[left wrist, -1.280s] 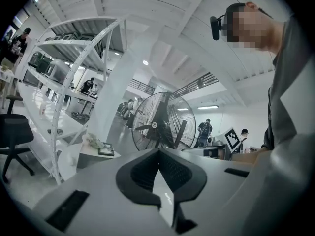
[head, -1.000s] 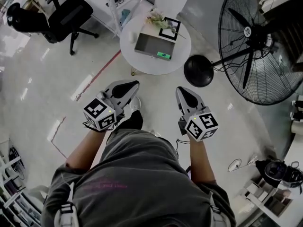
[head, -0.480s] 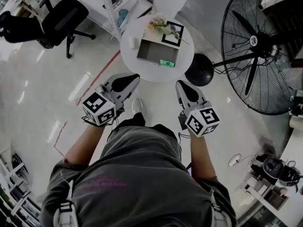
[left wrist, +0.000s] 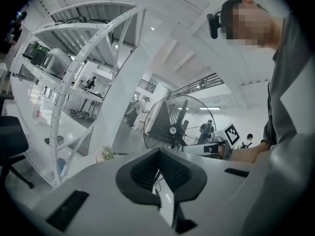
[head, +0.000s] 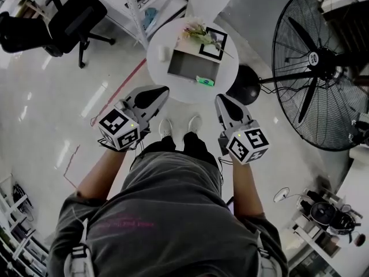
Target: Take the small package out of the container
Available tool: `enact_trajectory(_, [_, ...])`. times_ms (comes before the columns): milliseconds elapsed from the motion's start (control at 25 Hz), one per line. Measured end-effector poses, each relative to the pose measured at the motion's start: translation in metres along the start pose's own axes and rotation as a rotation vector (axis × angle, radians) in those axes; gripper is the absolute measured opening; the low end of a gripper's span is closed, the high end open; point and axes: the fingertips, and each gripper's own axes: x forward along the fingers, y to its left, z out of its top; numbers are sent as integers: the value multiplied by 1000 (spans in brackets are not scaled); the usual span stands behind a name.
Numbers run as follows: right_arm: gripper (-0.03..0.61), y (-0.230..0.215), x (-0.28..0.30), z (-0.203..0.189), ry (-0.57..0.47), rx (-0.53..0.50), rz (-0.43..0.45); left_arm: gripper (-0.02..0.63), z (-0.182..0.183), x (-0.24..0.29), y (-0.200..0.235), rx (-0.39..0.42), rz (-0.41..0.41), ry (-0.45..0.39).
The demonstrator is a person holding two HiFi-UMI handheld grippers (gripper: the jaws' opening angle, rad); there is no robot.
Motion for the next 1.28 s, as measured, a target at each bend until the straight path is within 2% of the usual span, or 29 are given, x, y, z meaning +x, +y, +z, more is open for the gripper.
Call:
enact_trajectory(200, [21,-17,16,0,30,-23,23,15,-1,12,14,-1,33,3])
enact_trajectory(520, [21,-59,46,-15,139,-123,78,15,-5,38,26,-23,116,15])
enact_trajectory(880, [21,-107,78,-51,291,-156,201,15,-27,80,40,-77,224,27])
enact_trajectory(1160, [23,-124,100,-82,390,-205,299,15,-47,101,48,-115,289,40])
enact_trajectory(1280, [23,-129,107,-100,435,-192,344,15,-60,106,49,-136,319,50])
